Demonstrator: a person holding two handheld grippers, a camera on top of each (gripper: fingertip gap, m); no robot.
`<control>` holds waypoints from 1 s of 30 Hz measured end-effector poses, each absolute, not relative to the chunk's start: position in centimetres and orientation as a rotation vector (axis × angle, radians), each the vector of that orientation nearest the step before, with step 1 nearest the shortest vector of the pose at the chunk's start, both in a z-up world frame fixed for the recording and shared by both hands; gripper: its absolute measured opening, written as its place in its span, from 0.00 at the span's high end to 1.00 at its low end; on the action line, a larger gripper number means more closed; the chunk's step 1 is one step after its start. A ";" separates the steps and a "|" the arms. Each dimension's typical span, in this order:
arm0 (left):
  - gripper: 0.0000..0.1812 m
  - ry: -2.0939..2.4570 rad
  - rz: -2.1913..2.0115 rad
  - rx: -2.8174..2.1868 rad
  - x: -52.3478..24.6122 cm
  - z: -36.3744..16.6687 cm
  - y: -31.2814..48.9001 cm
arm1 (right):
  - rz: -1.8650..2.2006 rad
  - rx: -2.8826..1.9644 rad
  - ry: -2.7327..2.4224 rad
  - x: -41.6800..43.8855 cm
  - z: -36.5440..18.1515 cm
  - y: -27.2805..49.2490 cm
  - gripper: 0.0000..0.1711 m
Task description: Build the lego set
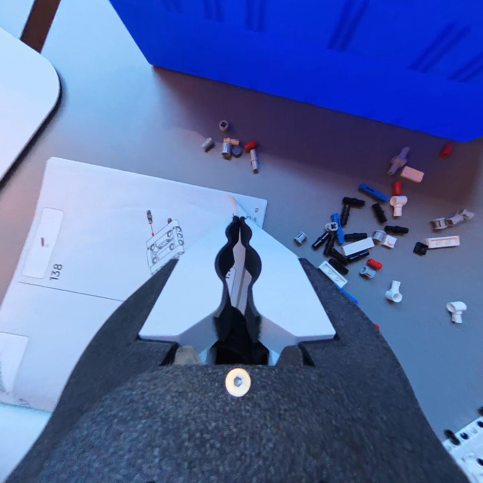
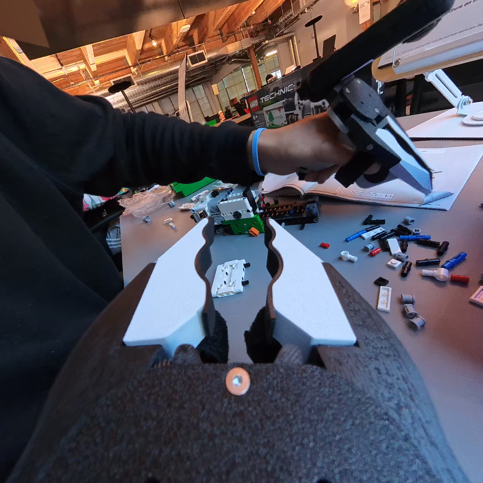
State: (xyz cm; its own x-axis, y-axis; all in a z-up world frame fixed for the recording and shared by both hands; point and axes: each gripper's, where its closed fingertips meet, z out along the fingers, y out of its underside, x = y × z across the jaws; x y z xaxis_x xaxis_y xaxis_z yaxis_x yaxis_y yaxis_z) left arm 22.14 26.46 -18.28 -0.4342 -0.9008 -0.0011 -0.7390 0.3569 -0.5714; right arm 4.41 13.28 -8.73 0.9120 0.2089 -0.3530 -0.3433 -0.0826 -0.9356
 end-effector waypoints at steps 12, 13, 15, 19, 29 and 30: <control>1.00 2.276 -0.833 -1.540 21.8 -17.1 26.6 | 0.449 -1.609 0.100 4.2 -9.1 13.5 0.78; 1.00 2.279 -0.828 -1.543 21.9 -17.1 26.7 | 0.450 -1.610 0.100 4.2 -9.1 13.5 0.78; 1.00 2.286 -0.828 -1.549 21.9 -16.8 26.8 | 0.447 -1.610 0.099 4.2 -9.1 13.5 0.78; 1.00 2.292 -0.810 -1.543 21.1 -15.6 28.2 | 0.452 -1.606 0.099 4.2 -9.0 13.5 0.78; 1.00 2.054 -0.880 -1.640 14.7 -10.0 35.6 | 0.443 -1.622 0.090 4.0 -9.2 13.7 0.78; 1.00 2.021 -0.898 -1.657 13.7 -9.7 36.3 | 0.439 -1.626 0.090 4.1 -9.3 13.7 0.78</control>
